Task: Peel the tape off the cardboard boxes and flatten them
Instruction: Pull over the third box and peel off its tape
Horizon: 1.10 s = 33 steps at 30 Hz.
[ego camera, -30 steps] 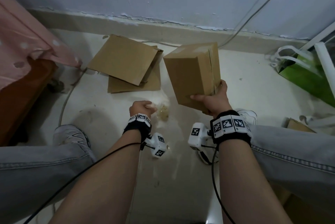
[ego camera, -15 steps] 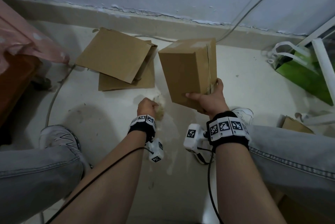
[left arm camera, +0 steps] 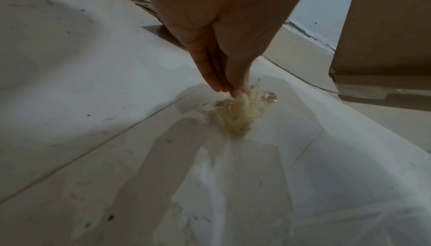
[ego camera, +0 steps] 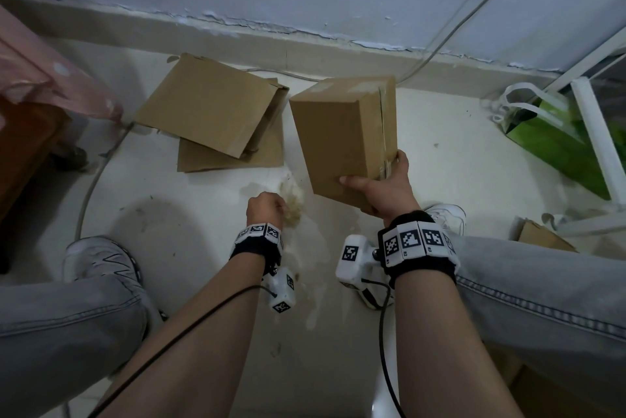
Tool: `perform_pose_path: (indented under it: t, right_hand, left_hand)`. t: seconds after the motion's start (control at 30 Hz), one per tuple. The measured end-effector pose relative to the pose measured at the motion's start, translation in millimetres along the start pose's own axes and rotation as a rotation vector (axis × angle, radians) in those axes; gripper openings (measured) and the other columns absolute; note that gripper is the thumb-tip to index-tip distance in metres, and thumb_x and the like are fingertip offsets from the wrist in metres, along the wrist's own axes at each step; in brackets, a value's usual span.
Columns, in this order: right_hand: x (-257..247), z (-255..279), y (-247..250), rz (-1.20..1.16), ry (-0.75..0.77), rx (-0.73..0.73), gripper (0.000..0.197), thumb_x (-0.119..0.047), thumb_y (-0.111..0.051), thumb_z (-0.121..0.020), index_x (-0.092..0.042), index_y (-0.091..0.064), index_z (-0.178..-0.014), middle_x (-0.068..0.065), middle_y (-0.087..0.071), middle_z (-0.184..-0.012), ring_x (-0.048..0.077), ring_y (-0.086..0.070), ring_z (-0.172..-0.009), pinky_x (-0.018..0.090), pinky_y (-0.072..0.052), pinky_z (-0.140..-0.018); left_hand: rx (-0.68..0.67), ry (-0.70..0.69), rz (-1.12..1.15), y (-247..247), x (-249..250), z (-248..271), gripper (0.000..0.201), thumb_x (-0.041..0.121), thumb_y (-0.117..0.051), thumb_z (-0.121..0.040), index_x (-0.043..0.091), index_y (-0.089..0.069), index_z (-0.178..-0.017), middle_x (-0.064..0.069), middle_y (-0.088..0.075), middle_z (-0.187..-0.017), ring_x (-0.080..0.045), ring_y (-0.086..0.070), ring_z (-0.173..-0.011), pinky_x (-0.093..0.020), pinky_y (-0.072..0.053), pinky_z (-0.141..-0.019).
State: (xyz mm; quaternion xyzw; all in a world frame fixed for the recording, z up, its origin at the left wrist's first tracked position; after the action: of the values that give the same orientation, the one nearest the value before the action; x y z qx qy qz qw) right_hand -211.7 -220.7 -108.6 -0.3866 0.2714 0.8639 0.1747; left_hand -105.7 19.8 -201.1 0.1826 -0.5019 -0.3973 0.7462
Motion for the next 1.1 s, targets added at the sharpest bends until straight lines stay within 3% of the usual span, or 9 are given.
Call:
perform_pose_path:
  t: [0.1, 0.2, 0.37, 0.6, 0.77, 0.87, 0.97, 1.03, 1.1]
  right_hand:
    - [0, 1, -3, 0.003, -0.009, -0.005, 0.123, -0.051, -0.091, -0.034, -0.061, -0.016, -0.13, -0.011, -0.055, -0.12, 0.028, -0.051, -0.124, 0.052, -0.05, -0.097]
    - [-1, 2, -6, -0.001, -0.005, -0.021, 0.122, -0.05, -0.091, -0.034, -0.06, -0.017, -0.131, -0.009, -0.055, -0.123, 0.028, -0.052, -0.122, 0.052, -0.051, -0.097]
    - [-6, 6, -8, -0.016, 0.013, -0.045, 0.123, -0.046, -0.092, -0.035, -0.058, -0.018, -0.133, -0.01, -0.054, -0.123, 0.028, -0.053, -0.121, 0.052, -0.051, -0.097]
    - [-9, 12, -6, -0.039, 0.003, -0.049, 0.127, -0.044, -0.092, -0.036, -0.054, -0.016, -0.138, -0.009, -0.055, -0.125, 0.026, -0.057, -0.116, 0.051, -0.053, -0.095]
    - [-9, 16, -8, -0.051, -0.004, -0.076, 0.122, -0.039, -0.095, -0.04, -0.056, -0.019, -0.134, -0.007, -0.056, -0.122, 0.027, -0.058, -0.114, 0.051, -0.054, -0.093]
    - [-25, 26, -18, -0.106, 0.033, -0.211, 0.11, -0.009, -0.09, -0.063, -0.044, -0.019, -0.14, 0.001, -0.057, -0.12, 0.025, -0.062, -0.105, 0.049, -0.058, -0.085]
    - [-47, 41, -37, -0.06, 0.048, -0.415, 0.119, 0.002, -0.09, -0.059, -0.048, -0.022, -0.143, 0.006, -0.054, -0.127, 0.03, -0.06, -0.109, 0.053, -0.057, -0.085]
    - [-64, 53, -54, 0.046, 0.082, -0.555, 0.119, 0.0, -0.091, -0.053, -0.057, -0.028, -0.136, 0.007, -0.055, -0.129, 0.032, -0.059, -0.114, 0.053, -0.056, -0.089]
    - [-77, 71, -76, 0.18, 0.11, -0.674, 0.118, -0.004, -0.093, -0.049, -0.063, -0.032, -0.13, 0.007, -0.059, -0.128, 0.032, -0.06, -0.116, 0.05, -0.055, -0.094]
  left_hand:
    - [-0.044, -0.023, 0.01, -1, 3, 7, 0.043, -0.014, -0.039, -0.079, 0.011, -0.075, -0.079, -0.014, -0.07, -0.088, -0.031, -0.064, -0.082, -0.023, -0.046, -0.071]
    - [-0.058, -0.043, 0.005, 1, 4, 10, 0.039, -0.012, -0.044, -0.083, 0.008, -0.077, -0.089, -0.014, -0.071, -0.092, -0.031, -0.064, -0.087, -0.023, -0.045, -0.073]
    - [-0.012, -0.015, 0.053, 19, 3, 12, 0.028, -0.007, -0.056, -0.084, 0.01, -0.078, -0.087, -0.008, -0.075, -0.089, -0.022, -0.068, -0.089, -0.02, -0.049, -0.078]
    - [-0.014, 0.001, 0.079, 24, 2, 18, 0.028, -0.004, -0.054, -0.088, 0.015, -0.074, -0.084, -0.005, -0.07, -0.082, -0.019, -0.065, -0.08, -0.022, -0.047, -0.069]
    - [0.054, -0.011, 0.087, 39, 4, 18, 0.023, 0.007, -0.053, -0.092, 0.016, -0.074, -0.092, -0.005, -0.071, -0.099, -0.022, -0.064, -0.087, -0.021, -0.043, -0.072]
    - [0.037, 0.05, 0.362, 65, 18, 20, 0.024, 0.03, -0.052, -0.097, 0.018, -0.071, -0.107, -0.002, -0.071, -0.102, -0.024, -0.064, -0.094, -0.033, -0.052, -0.084]
    - [-0.078, 0.143, 0.78, 100, 42, 28, 0.048, 0.058, -0.043, -0.094, 0.021, -0.063, -0.117, -0.006, -0.068, -0.111, -0.028, -0.063, -0.098, -0.045, -0.051, -0.091]
    - [-0.131, 0.147, 0.992, 132, 57, 41, 0.063, 0.066, -0.044, -0.086, 0.017, -0.06, -0.121, -0.015, -0.065, -0.12, -0.028, -0.063, -0.088, -0.041, -0.054, -0.082]
    - [-0.192, 0.121, 1.168, 166, 65, 60, 0.058, 0.062, -0.042, -0.09, 0.011, -0.062, -0.109, -0.011, -0.069, -0.103, -0.024, -0.061, -0.076, -0.031, -0.053, -0.066]
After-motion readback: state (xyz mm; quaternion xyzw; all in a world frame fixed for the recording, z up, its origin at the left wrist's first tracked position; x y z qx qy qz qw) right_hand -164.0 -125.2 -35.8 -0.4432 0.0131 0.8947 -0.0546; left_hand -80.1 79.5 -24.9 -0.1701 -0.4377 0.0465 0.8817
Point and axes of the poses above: each hand's wrist, its own z-axis away from the middle knuckle, its own y-axis out of the back of the hand, x = y × z, the point moved 9 cm from there along -z, towards the middle knuckle
